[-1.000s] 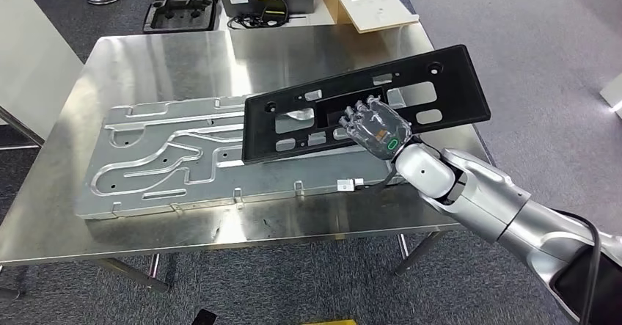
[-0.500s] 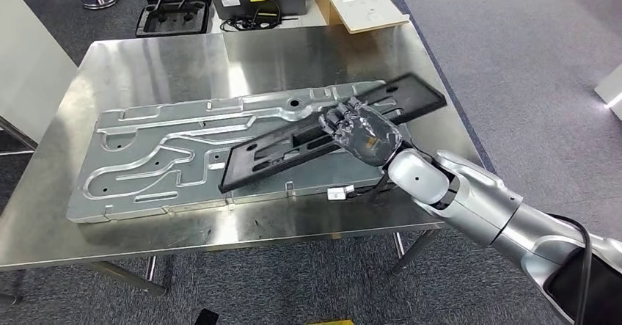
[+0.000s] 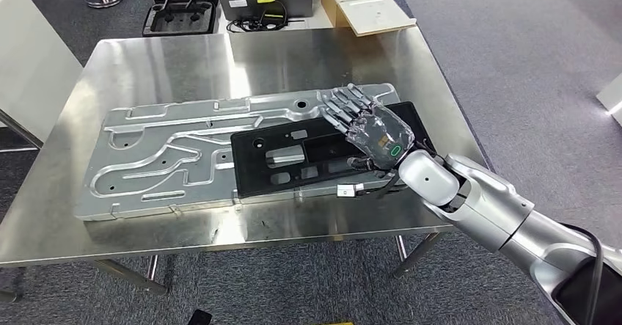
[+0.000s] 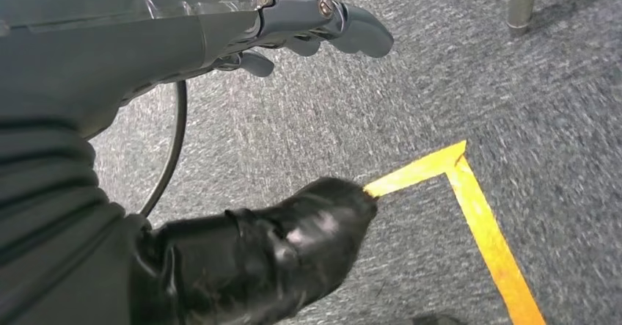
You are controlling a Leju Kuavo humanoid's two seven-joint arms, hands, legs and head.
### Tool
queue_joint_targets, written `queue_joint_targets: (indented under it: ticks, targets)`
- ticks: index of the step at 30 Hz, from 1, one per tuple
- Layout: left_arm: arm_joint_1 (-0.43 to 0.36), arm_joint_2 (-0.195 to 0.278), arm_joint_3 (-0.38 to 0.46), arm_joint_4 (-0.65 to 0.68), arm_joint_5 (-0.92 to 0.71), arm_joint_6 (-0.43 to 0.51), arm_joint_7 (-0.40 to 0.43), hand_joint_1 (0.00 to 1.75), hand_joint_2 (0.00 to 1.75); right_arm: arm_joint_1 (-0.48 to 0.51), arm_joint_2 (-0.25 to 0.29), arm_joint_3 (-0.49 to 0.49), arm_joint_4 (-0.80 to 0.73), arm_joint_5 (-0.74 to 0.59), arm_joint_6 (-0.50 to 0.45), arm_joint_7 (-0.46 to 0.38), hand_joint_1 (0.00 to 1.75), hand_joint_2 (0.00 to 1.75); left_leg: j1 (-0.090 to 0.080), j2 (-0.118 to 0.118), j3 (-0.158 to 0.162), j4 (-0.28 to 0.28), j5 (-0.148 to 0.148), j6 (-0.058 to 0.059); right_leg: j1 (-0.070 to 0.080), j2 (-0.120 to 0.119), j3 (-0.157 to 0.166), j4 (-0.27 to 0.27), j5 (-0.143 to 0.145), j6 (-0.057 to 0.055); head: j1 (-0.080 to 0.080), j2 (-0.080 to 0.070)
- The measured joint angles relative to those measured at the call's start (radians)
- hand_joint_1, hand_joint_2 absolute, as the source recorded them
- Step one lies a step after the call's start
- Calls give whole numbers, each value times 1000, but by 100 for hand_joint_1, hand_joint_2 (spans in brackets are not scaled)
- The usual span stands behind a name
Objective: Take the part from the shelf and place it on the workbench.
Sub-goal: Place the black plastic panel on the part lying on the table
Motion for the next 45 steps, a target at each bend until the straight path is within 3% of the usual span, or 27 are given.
queue_joint_targets:
  ticks: [4,6,8,10,12,14,15,19,21,23,24,25,26,29,31,33,35,39,40,41,44,45]
  targets:
    - [2,0,-2,0,0,-8,8,0,0,3,-2,-4,-2,-1,4,-1,0,0,2,0,-10,17,-14,-18,1,3,1,-6,4,-24,-2,0]
    - [2,0,-2,0,0,-9,10,0,0,3,-2,-7,-3,-1,5,-1,0,0,6,0,-45,96,-61,-29,-1,1,2,-8,6,-33,-5,0]
    - [3,0,-3,0,0,-10,11,0,0,3,-2,-8,-4,-1,5,-1,0,0,8,0,-101,214,-113,-36,0,0,2,-8,5,-37,-6,0]
    - [6,0,-3,0,0,-11,12,0,0,4,-2,-8,-4,-1,6,-1,0,0,10,0,-121,253,-110,-38,1,1,3,-8,5,-38,-6,0]
    - [6,1,-4,0,0,-11,13,0,0,5,-2,-8,-4,-5,4,0,0,0,11,0,-75,158,-47,-33,2,3,5,-8,4,-38,-7,0]
    - [3,4,-5,0,2,-12,12,0,0,6,-2,-11,-5,-17,-7,4,0,0,8,0,-18,42,-5,-22,4,5,5,-8,4,-34,-6,0]
    - [1,5,-6,0,4,-13,11,0,0,8,-3,-14,-7,-26,-17,9,0,0,5,-1,-3,11,0,-18,4,5,4,-9,5,-29,-6,0]
    - [-1,7,-7,0,13,-22,8,0,0,22,-7,-40,-30,-56,-63,35,0,0,4,0,6,-18,14,1,2,6,1,-9,1,-6,-5,0]
    - [-4,8,-8,0,15,-24,7,0,0,27,-9,-56,-47,-68,-86,50,0,0,8,3,9,-32,26,12,2,6,-24,54,-50,0,0,0]
    - [-5,8,-9,0,19,-25,5,0,0,37,-11,-74,-70,-82,-111,68,0,0,6,3,5,-32,29,17,3,5,-71,176,-115,4,4,0]
    - [-4,8,-9,0,21,-25,3,0,0,45,-11,-83,-86,-88,-120,75,0,0,6,3,3,-30,30,17,3,5,-88,224,-132,6,4,0]
    - [-4,8,-10,0,24,-26,1,0,0,53,-11,-91,-104,-93,-127,80,0,0,6,3,0,-27,30,17,2,4,-90,239,-130,9,4,0]
    - [-3,8,-10,0,27,-26,-1,0,0,59,-11,-100,-123,-96,-129,83,0,0,6,3,-3,-22,31,17,0,3,-73,218,-112,10,4,0]
    - [-5,7,-12,0,32,-26,-4,0,0,64,-11,-128,-178,-100,-129,85,0,0,5,2,-19,1,29,11,-4,2,22,46,-45,11,4,0]
    - [-6,7,-13,0,34,-25,-5,0,0,68,-11,-147,-208,-103,-129,86,0,0,2,0,-31,10,34,-2,0,3,37,2,-36,2,3,0]
    - [-5,7,-15,0,35,-25,-5,0,0,75,-10,-160,-231,-104,-130,87,0,0,3,-2,-39,9,43,-16,2,2,30,1,-22,-13,3,0]
    - [-4,7,-18,0,38,-25,-5,0,0,81,-8,-166,-253,-100,-130,85,0,0,6,-3,-56,34,13,-28,-1,-1,19,-4,-4,-28,1,0]
    - [-4,7,-21,0,47,-24,-6,0,0,93,-3,-174,-293,-91,-127,87,0,0,12,-2,-117,247,-149,-43,-1,-5,-26,-6,31,-40,-5,0]
    - [-4,7,-22,0,49,-24,-7,0,0,98,-2,-176,-300,-91,-127,89,0,0,12,-2,-111,270,-163,-43,0,-5,-39,-6,41,-40,-5,0]
    - [-4,7,-22,0,51,-24,-8,0,0,103,-1,-179,-308,-93,-127,90,0,0,13,-2,-85,255,-160,-42,0,-5,-51,-5,50,-39,-5,0]
    - [-8,7,-24,0,54,-22,-9,0,0,110,0,-189,-332,-108,-131,93,0,0,10,-2,66,61,-113,-33,1,-4,-76,-5,77,-29,-5,0]
    - [-11,7,-25,0,55,-20,-10,0,0,112,1,-194,-340,-116,-136,95,0,0,7,-3,96,13,-104,-28,1,-5,-79,-7,85,-23,-4,0]
